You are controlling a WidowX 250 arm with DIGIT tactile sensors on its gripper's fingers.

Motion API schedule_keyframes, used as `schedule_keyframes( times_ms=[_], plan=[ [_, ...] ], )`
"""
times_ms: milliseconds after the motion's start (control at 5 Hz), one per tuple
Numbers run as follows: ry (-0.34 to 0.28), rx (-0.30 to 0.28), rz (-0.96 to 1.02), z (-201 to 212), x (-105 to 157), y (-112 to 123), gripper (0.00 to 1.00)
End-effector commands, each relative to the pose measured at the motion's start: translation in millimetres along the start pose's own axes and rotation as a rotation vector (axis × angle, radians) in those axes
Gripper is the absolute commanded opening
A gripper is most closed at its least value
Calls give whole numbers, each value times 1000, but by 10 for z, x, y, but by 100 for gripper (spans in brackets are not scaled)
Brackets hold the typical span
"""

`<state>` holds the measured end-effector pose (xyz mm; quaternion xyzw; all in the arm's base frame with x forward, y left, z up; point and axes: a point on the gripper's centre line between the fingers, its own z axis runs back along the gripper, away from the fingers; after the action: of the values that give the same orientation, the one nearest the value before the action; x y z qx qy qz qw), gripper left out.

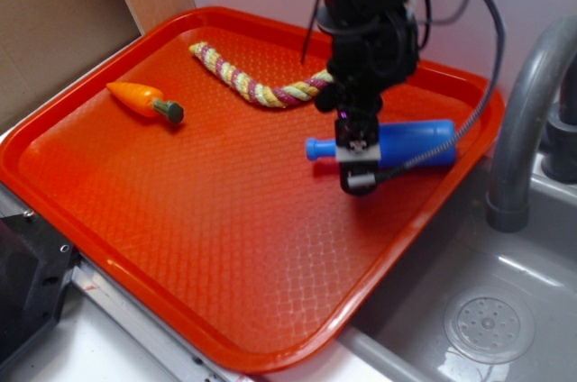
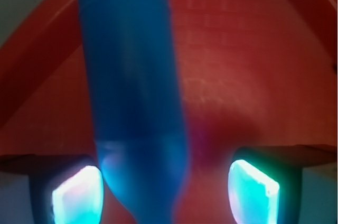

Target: Grab the blue bottle.

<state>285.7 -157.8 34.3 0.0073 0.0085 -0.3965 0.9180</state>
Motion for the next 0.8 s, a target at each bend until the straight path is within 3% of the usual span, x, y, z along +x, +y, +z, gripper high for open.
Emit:
schedule_keyframes(
  times_ms=[0,200,600],
  plan=[
    [-22,-4,-50,0,126,-120,100],
    [-1,8,-40,-34,126,-108,0],
    [24,47,-18,6,87,-53,0]
  ],
)
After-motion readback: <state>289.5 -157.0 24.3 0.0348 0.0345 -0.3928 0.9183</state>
